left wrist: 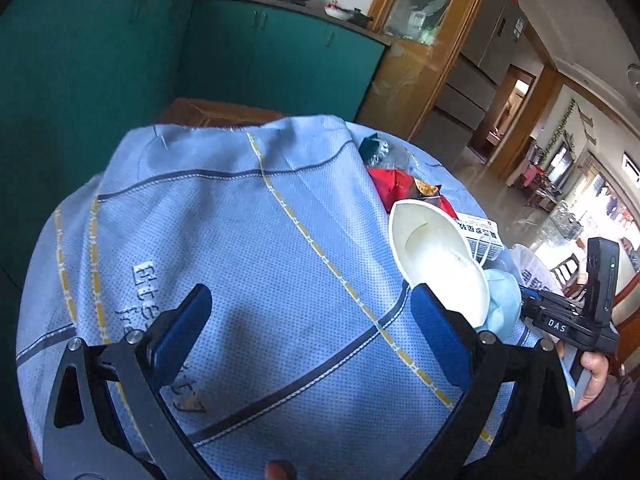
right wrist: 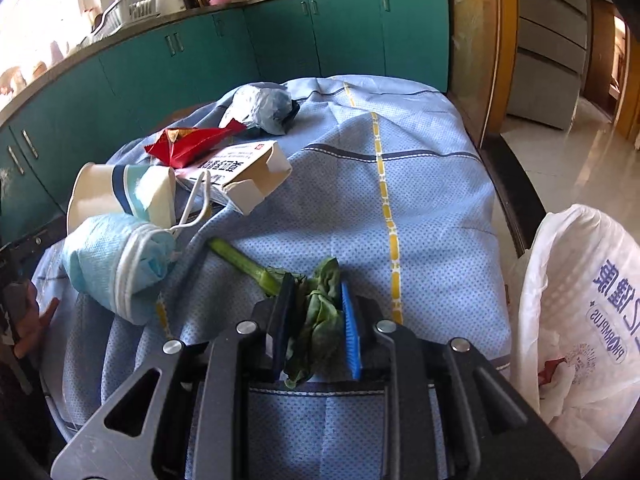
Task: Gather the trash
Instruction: 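Grasp the green leaves with the right gripper while the left gripper grasps the blue mask, then drop the leaves and mask into the wastebasket by opening both grippers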
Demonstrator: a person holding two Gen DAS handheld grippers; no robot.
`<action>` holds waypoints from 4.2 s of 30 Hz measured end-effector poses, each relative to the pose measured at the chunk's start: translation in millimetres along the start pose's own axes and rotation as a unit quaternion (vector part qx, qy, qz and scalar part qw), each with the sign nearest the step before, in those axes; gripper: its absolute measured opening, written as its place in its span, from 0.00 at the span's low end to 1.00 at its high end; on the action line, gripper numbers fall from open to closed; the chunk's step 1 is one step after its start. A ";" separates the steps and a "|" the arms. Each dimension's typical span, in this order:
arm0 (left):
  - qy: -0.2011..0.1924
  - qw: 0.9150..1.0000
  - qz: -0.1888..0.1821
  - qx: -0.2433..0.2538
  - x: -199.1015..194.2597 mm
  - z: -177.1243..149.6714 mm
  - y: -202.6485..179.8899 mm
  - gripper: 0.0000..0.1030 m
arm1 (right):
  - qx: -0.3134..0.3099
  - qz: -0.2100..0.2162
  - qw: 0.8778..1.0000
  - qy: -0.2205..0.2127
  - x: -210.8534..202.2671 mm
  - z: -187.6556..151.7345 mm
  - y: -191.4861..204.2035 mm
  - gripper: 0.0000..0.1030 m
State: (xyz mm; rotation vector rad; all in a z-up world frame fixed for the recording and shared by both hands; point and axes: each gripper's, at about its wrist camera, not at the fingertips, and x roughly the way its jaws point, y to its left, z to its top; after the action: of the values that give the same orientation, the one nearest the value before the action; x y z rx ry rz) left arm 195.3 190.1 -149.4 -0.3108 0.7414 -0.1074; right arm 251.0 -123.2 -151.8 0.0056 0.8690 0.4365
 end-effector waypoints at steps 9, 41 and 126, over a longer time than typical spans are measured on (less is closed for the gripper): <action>0.022 0.998 0.052 0.002 16.0 19.2 16.2 0.93 | -0.028 -0.023 0.999 0.014 -0.1 1.5 14.9 0.24; 0.027 0.991 0.100 0.080 -12.4 -2.1 15.2 0.88 | -0.086 -0.032 0.993 0.079 -0.5 7.6 29.3 0.24; -0.069 0.971 0.074 0.218 -5.5 -5.1 -287.9 0.92 | 0.179 -0.198 0.961 -0.073 -192.7 -64.3 -164.5 0.76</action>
State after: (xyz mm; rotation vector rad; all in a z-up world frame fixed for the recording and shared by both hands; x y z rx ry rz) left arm 191.5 -83.1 -58.6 0.1559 0.5823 -0.1033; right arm 155.5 -356.1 -81.2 0.1912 0.7708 -0.1000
